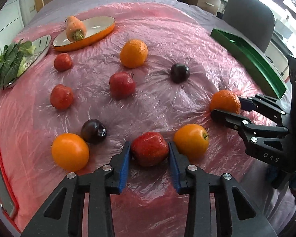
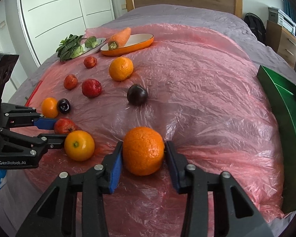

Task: Organize fruits
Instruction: 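Carry the tomato with the left tool into the green tray while the right tool drops the orange there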

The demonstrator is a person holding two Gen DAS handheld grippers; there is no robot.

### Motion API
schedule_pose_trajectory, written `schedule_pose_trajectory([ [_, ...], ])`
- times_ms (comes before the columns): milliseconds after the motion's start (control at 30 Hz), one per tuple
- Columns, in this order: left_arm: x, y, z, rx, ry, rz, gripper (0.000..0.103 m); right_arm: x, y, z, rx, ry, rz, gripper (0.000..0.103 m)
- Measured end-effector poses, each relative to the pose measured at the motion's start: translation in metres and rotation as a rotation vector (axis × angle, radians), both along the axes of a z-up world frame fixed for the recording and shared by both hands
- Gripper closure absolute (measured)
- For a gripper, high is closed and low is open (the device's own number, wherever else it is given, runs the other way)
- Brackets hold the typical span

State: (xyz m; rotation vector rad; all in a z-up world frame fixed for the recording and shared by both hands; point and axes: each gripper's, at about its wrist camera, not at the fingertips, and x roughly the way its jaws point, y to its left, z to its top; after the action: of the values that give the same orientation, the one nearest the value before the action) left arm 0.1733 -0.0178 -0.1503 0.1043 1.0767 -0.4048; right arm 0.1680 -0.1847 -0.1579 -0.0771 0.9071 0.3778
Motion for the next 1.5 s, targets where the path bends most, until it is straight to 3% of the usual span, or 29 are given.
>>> schedule_pose_trajectory([
  [267,-0.012,0.006,0.017,-0.046,-0.007,0.039,0.072,-0.013,-0.023,0.013,0.075,-0.014,-0.036,0.04],
  [433,-0.011,-0.005,0.045,-0.124,-0.018,0.041,0.072,-0.025,-0.051,0.034,0.104,-0.046,-0.086,0.04],
  [600,0.005,-0.065,0.071,-0.239,-0.017,-0.054,0.072,-0.027,-0.11,0.064,0.081,-0.106,-0.19,0.04],
  [700,0.016,-0.123,0.081,-0.309,-0.005,-0.132,0.072,-0.023,-0.157,0.076,0.042,-0.129,-0.278,0.04],
  [867,0.031,-0.221,0.078,-0.35,0.037,-0.254,0.072,-0.014,-0.23,0.08,-0.022,-0.123,-0.406,0.04],
  [1133,0.025,-0.342,0.057,-0.205,0.03,-0.428,0.072,-0.001,-0.293,0.052,-0.093,-0.056,-0.506,0.04],
  [1300,0.017,-0.366,0.03,-0.082,0.039,-0.469,0.071,0.004,-0.305,0.034,-0.109,-0.026,-0.507,0.04],
  [1500,0.01,-0.362,0.027,-0.067,0.034,-0.465,0.071,0.003,-0.306,0.029,-0.106,-0.03,-0.508,0.038],
])
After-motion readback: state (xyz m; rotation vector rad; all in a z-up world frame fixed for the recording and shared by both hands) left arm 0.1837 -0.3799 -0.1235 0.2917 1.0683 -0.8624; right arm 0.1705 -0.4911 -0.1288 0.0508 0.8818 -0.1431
